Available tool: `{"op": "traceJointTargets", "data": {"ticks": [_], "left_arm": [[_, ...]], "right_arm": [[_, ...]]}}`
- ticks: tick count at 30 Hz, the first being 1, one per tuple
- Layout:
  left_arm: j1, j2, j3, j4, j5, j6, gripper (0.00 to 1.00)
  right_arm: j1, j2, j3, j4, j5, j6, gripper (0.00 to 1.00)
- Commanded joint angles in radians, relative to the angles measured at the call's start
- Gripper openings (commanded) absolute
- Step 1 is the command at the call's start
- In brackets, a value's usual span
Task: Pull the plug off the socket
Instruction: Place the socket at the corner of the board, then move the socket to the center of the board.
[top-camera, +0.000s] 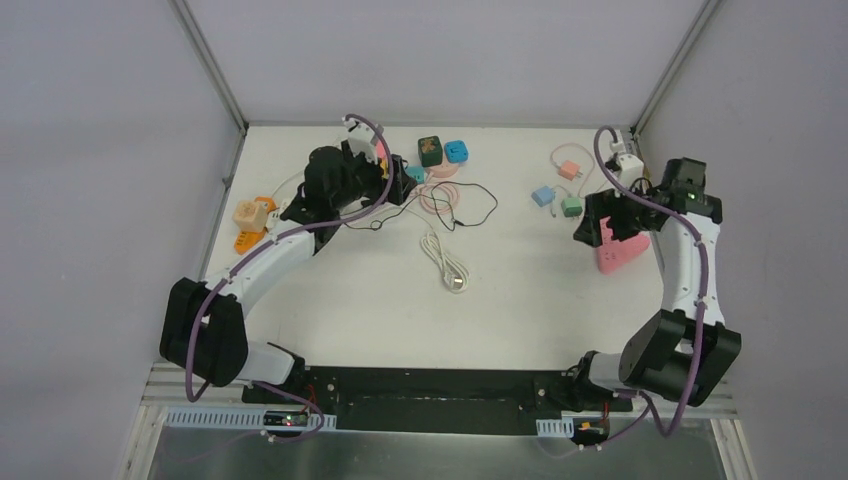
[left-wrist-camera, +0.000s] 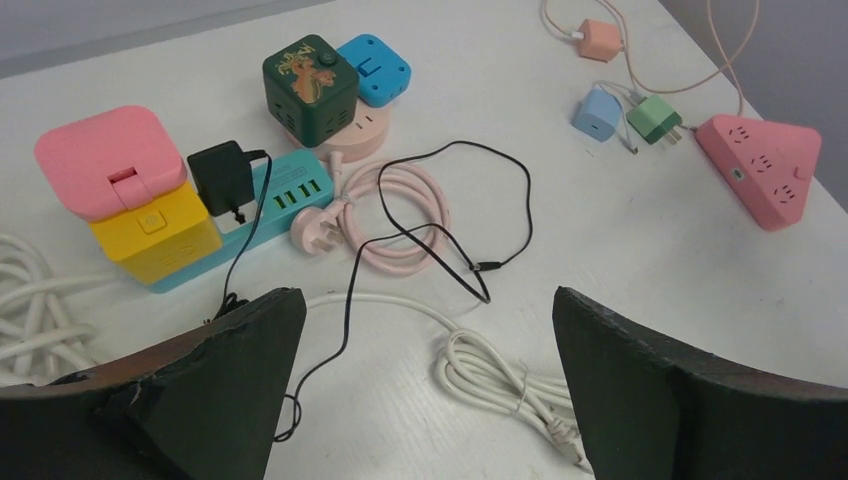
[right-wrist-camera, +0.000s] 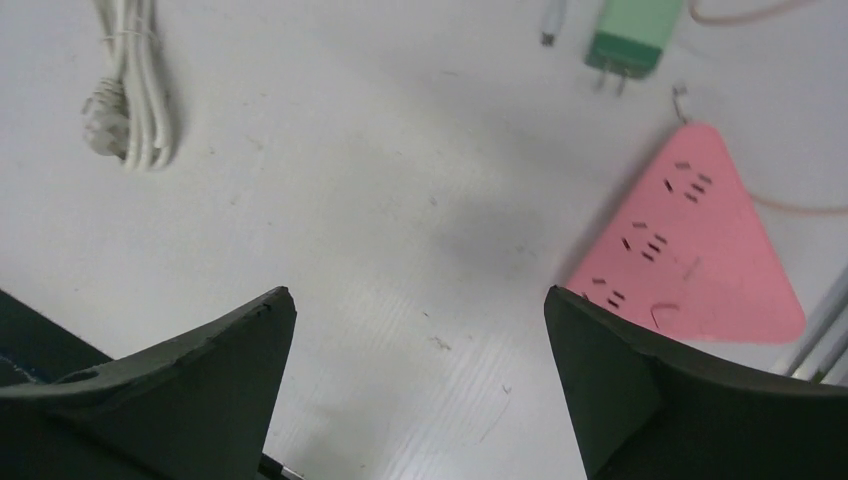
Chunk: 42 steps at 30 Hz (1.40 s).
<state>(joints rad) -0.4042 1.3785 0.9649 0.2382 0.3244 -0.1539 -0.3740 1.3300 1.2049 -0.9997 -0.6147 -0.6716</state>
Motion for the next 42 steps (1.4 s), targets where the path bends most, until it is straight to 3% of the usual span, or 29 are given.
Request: {"op": "traceJointTargets", "data": {"ticks": [1,5,9,16,25,32,42], "left_arm": [[0.01,-0.034,0.077,-0.109,-0.037,-0.09,0.99],[0.01,-0.081,0.086,-0.262,-0.108,-0.101,0.99],[0.01,-0.143,0.05,-0.376,-0.163,-0.09,0.99],[0.011,-0.231,0.026,-0.529,-0.404,-0.064,0.98],[0.03,-0.162,0.062,-0.697,-0.775,0.017,0.96],[0.183,-0.063,0.024,-0.636,-0.682,-0.014,0.81],[0.265,0.071,0.013,-0.549,-0.559,0.023,0.65]], "right_arm": [[0.122,-0.012,0.083,-0.018,-0.045,0.079,1.0],[0.184,0.033,0.097,-0.013,-0.135,0.084,1.0],[0.266,0.014,0.054,0.009,-0.122,0.075,1.0],[0.345,-0.015,-0.013,0.043,-0.116,0.075,1.0],[0.437,0.014,-0.004,0.03,-0.048,0.049,1.0],[0.451,0.019,-0.005,0.026,-0.034,0.041,1.0],[0.451,0.042,-0.01,0.03,-0.016,0.038,1.0]]}}
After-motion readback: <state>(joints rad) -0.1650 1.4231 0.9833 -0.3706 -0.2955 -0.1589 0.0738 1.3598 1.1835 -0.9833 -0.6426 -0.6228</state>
